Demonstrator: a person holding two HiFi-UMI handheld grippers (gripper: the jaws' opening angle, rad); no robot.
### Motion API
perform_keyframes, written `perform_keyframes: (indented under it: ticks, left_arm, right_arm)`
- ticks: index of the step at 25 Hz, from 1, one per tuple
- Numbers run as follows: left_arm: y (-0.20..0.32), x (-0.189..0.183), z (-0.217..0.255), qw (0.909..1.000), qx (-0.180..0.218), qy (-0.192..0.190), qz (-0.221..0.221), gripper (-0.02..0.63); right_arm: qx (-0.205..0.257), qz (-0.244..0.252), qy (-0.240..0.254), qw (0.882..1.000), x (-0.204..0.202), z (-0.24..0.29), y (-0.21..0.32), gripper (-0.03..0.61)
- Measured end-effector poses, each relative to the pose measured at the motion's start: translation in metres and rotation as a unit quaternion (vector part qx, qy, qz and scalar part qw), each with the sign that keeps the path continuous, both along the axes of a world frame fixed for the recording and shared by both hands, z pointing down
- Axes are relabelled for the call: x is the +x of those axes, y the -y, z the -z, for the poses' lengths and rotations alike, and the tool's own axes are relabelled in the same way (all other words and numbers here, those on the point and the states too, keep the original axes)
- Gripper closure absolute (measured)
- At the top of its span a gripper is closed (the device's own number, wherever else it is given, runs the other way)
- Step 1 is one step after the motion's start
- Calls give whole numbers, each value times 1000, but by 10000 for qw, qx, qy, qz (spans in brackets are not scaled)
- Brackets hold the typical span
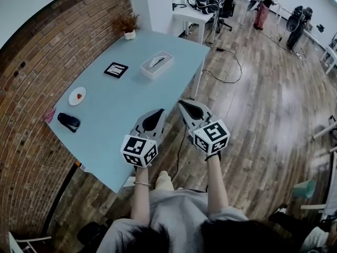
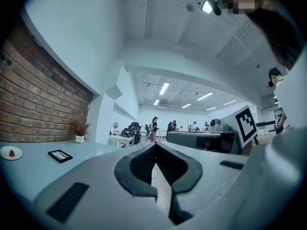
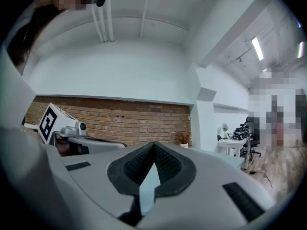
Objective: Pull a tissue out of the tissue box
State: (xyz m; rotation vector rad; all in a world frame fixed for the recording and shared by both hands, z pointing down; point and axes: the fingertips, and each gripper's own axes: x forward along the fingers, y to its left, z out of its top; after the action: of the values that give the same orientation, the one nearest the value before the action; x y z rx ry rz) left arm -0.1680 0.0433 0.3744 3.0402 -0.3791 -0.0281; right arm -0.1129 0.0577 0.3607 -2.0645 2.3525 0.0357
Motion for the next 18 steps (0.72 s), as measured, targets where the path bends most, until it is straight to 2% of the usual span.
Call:
perform_keyframes:
  ticks: [8,13,18]
  left_arm:
    - [52,16,11,9998,72,-94,186,611]
    - [84,35,13,9999,-15,-144,46,611]
    - [109,59,0,9994,-264,-162,-124,611]
  right_arm:
    - [72,148,18,9999,16,5,51,578]
    - [90,96,70,9999,30,8,85,578]
    - [-109,20,122,9999,48,-1,117,578]
